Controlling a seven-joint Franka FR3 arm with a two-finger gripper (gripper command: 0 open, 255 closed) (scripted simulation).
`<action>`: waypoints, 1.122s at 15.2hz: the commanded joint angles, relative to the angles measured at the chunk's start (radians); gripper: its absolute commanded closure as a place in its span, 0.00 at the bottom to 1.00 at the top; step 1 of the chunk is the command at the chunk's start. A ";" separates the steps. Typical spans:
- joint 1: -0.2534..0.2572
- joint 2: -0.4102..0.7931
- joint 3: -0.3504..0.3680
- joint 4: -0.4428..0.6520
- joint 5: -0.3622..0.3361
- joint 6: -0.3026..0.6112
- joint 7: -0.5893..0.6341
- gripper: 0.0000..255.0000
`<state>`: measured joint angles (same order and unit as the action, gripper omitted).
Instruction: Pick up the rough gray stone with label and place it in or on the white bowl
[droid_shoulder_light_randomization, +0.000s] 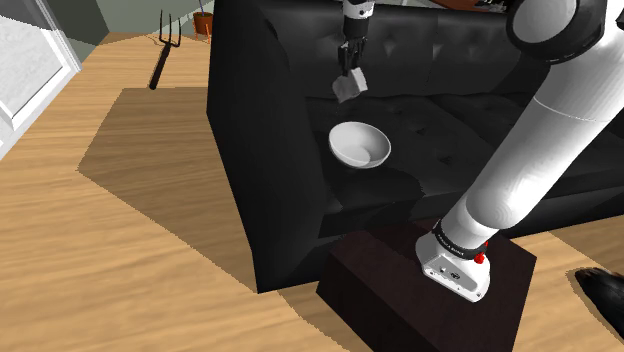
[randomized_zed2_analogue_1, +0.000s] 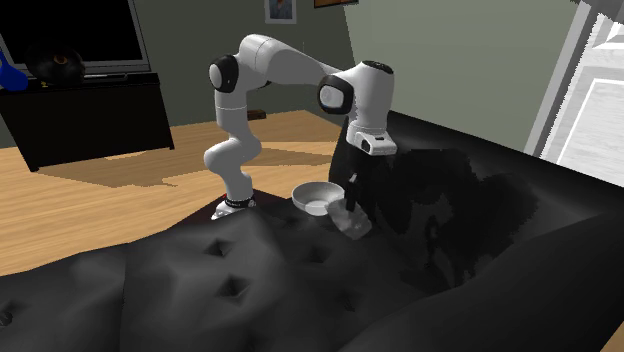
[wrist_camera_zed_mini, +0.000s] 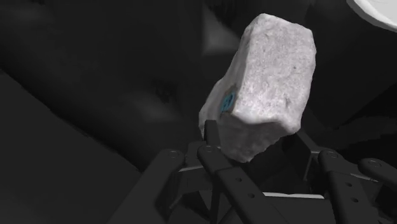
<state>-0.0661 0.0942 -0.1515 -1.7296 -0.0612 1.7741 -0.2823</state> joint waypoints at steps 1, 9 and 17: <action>0.000 -0.002 0.000 0.027 0.000 -0.028 -0.002 1.00; 0.030 -0.150 0.025 -0.088 -0.018 -0.064 0.055 1.00; 0.077 -0.421 0.098 -0.346 -0.021 -0.085 0.177 1.00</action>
<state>0.0051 -0.2915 -0.0643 -2.0454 -0.0842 1.6945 -0.1230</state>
